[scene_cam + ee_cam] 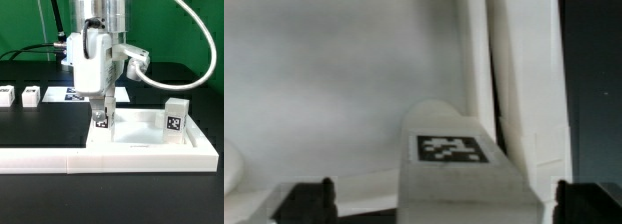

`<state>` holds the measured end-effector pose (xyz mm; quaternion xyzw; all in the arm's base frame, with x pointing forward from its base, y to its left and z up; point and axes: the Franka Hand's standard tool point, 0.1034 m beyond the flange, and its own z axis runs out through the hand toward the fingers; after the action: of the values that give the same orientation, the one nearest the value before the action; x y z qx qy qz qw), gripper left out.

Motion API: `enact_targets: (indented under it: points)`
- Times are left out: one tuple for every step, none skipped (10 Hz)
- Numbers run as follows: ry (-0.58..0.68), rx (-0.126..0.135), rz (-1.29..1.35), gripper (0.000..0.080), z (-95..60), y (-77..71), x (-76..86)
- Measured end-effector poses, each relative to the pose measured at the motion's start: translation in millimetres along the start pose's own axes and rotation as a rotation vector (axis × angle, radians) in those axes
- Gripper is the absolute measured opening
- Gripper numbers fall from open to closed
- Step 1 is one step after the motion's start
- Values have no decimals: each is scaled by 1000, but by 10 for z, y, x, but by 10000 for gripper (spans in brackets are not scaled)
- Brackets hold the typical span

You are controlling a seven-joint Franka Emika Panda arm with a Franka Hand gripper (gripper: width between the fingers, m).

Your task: Assemble square table

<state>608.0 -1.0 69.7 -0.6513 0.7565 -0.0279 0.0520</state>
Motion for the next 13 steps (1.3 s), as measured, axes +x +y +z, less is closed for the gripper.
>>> enact_targets:
  points:
    - [0, 0, -127, 631, 1, 1, -4]
    - [-2, -1, -211, 644, 1, 3, -15]
    - [-3, 0, -292, 644, -4, 0, -28]
    - [-4, 3, -397, 649, -17, -7, -29]
    - [-5, 6, -502, 649, -39, -16, -31]
    - [-9, 10, -692, 649, -78, -27, -31]
    - [-9, 11, -809, 649, -91, -31, -23]
    - [-9, 11, -934, 649, -93, -32, -9]
    - [-11, 10, -1055, 649, -84, -23, 18]
    - [-12, 8, -1146, 649, -81, -20, 39]
    - [-10, 7, -1224, 649, -82, -13, 41]
    - [-10, 3, -1295, 649, -96, 25, 39]
    - [-9, -2, -1396, 649, -149, 118, 30]
